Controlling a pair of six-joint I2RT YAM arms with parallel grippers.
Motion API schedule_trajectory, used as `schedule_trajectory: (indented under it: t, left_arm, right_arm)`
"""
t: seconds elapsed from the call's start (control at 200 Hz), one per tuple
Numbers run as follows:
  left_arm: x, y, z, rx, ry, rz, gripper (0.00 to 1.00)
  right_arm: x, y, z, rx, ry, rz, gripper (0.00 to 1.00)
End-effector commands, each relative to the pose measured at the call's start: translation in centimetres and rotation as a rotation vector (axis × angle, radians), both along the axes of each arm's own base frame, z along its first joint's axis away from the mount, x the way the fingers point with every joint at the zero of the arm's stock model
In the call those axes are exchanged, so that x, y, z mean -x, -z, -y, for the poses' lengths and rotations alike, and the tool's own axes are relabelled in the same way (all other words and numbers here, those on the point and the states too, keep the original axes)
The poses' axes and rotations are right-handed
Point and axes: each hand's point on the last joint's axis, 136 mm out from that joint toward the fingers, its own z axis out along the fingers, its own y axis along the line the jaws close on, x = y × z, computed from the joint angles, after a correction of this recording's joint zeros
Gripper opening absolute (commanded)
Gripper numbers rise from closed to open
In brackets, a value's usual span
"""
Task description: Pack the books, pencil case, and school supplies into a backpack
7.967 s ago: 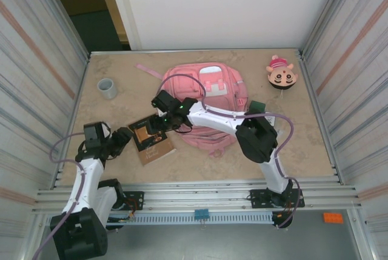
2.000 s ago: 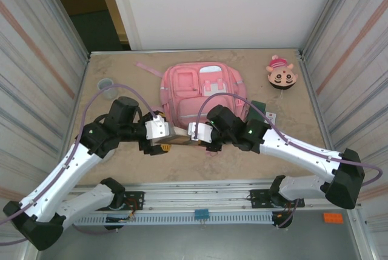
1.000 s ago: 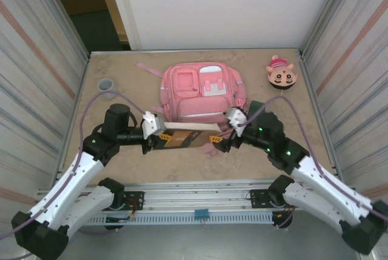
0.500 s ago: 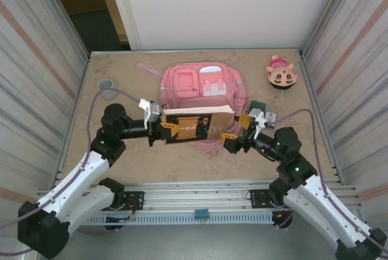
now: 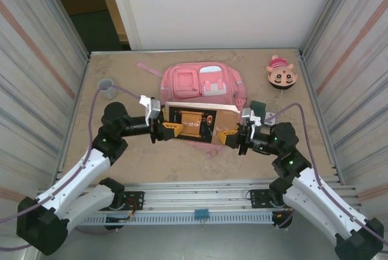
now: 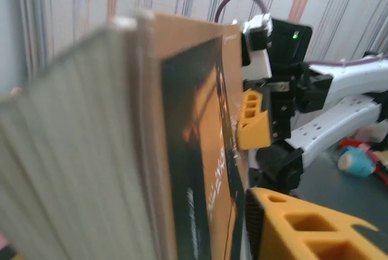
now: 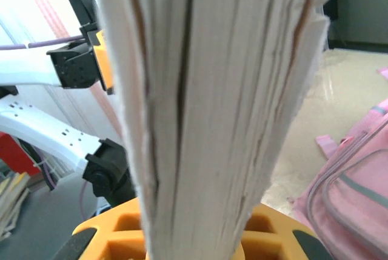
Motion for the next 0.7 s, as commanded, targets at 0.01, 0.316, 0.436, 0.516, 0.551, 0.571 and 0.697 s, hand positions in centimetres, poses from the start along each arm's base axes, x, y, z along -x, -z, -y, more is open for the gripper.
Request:
schedule_trajectory:
  t: [0.01,0.316,0.436,0.516,0.551,0.571,0.697]
  left_arm:
    - [0.1,0.1,0.0,0.000,0.001,0.037,0.58]
    - [0.3,1.4,0.1,-0.011,0.022,-0.001,0.34]
    - [-0.5,1.4,-0.2,-0.016,-0.031,0.002,0.05]
    - [-0.4,0.8,-0.2,0.001,-0.028,0.017,0.05]
    - [-0.4,0.6,-0.1,0.008,-0.025,0.021,0.05]
    - [-0.4,0.6,-0.1,0.012,-0.024,0.019,0.05]
    - [-0.6,0.3,-0.1,0.016,-0.028,0.012,0.05]
  right_arm:
    - [0.4,-4.8,0.9,-0.080,0.025,0.163,0.00]
    - [-0.3,-5.9,0.8,-0.071,0.034,0.192,0.00]
    - [-1.5,-5.9,1.5,-0.094,0.110,0.133,0.36]
    - [-1.9,-4.4,1.3,-0.070,0.115,0.057,0.62]
    - [-2.0,-3.5,1.1,-0.059,0.107,0.013,0.63]
    - [-2.0,-3.2,1.0,-0.056,0.096,-0.008,0.63]
    - [-1.2,-3.4,0.3,-0.063,0.001,-0.071,0.63]
